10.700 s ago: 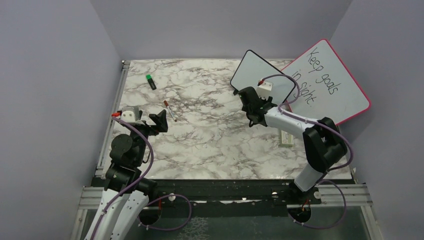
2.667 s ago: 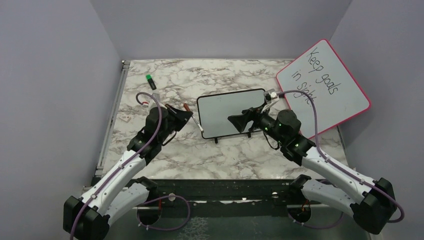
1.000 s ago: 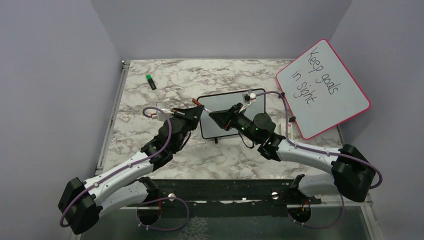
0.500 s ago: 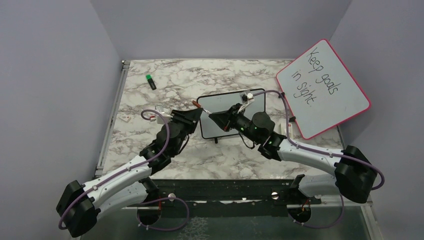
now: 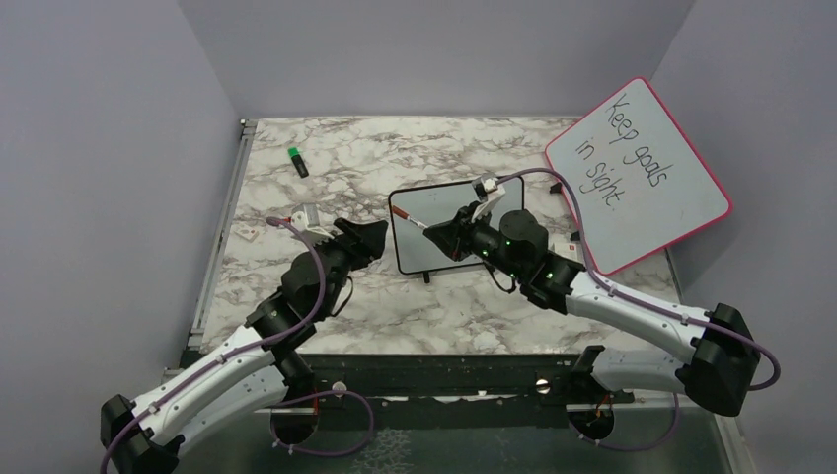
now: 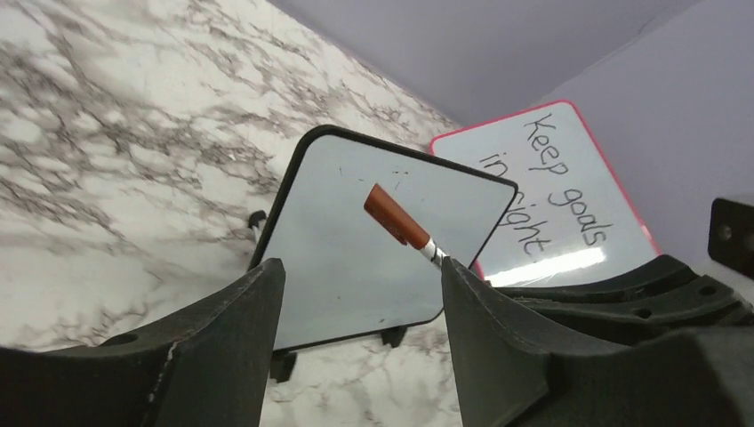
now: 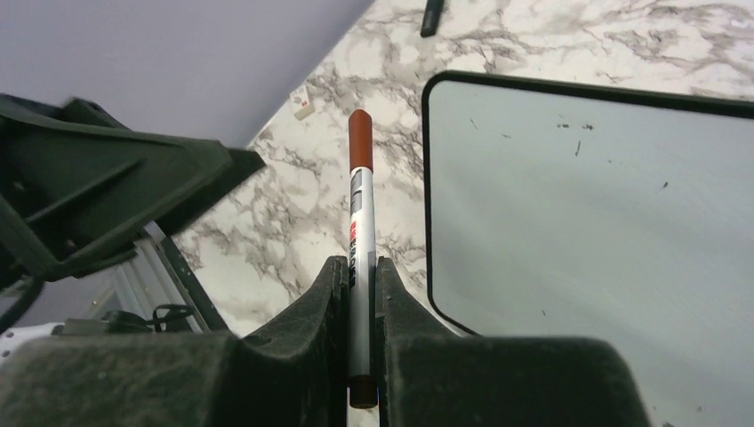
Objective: Write a sentence on the whiteboard
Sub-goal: Open the whiteboard marker at the center of the board.
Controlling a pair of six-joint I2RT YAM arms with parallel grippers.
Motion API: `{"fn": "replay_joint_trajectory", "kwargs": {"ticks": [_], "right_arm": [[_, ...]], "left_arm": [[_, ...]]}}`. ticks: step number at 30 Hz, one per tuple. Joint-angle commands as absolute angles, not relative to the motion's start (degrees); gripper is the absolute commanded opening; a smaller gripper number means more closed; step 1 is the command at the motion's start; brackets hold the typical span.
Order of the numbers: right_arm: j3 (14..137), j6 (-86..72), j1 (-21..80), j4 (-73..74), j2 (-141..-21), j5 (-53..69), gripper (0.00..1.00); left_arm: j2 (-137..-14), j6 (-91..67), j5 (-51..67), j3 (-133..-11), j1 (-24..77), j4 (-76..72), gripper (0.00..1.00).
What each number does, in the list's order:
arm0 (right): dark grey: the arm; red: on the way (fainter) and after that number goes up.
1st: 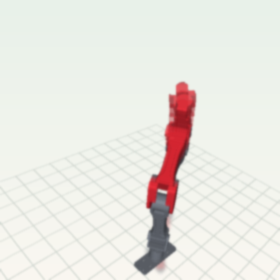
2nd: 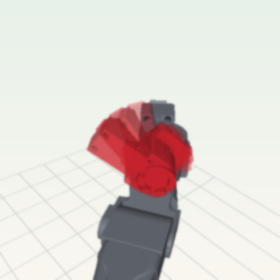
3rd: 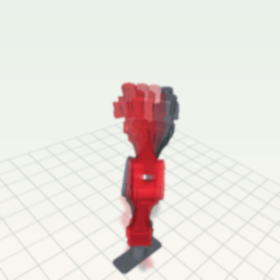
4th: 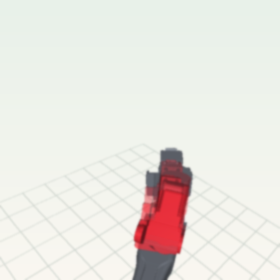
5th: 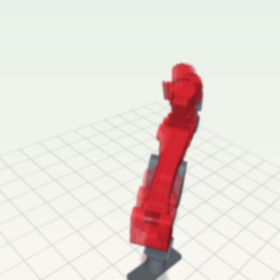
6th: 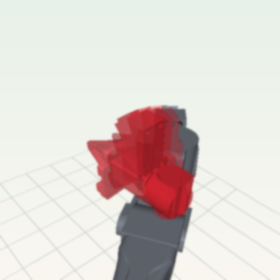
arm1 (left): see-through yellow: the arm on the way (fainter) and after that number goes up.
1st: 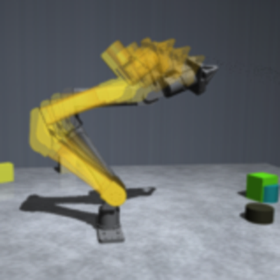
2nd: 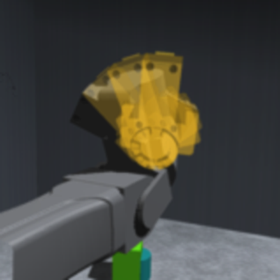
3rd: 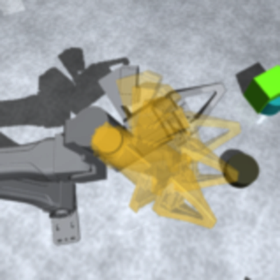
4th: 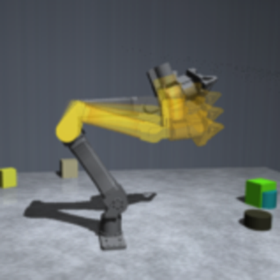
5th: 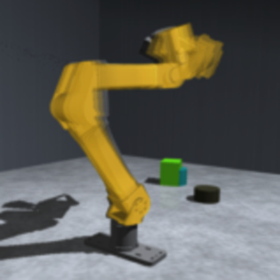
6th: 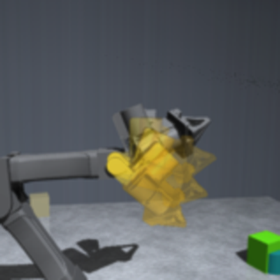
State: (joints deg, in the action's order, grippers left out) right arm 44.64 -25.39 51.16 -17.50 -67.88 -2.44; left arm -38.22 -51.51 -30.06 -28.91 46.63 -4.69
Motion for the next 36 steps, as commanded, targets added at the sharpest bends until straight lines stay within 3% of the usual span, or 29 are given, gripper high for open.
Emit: {"fn": "replay_joint_trajectory", "kwargs": {"ticks": [1,13,22,36], "right_arm": [[47.54,-21.15,50.76,-6.29,-65.85,-0.69,0.01],[52.30,-12.43,42.54,9.90,-62.67,14.90,0.01],[54.40,-5.09,41.53,15.58,-61.30,22.77,0.01],[53.00,0.31,41.48,15.48,-59.33,32.54,0.01]], "left_arm": [[-35.70,-27.15,-25.44,-33.78,46.84,1.49,0.67],[-40.08,7.06,-5.14,-41.85,46.77,12.81,0.70],[-46.05,23.81,6.51,-43.96,46.83,15.30,0.71],[-49.64,31.05,20.40,-44.94,46.84,17.04,0.63]]}}
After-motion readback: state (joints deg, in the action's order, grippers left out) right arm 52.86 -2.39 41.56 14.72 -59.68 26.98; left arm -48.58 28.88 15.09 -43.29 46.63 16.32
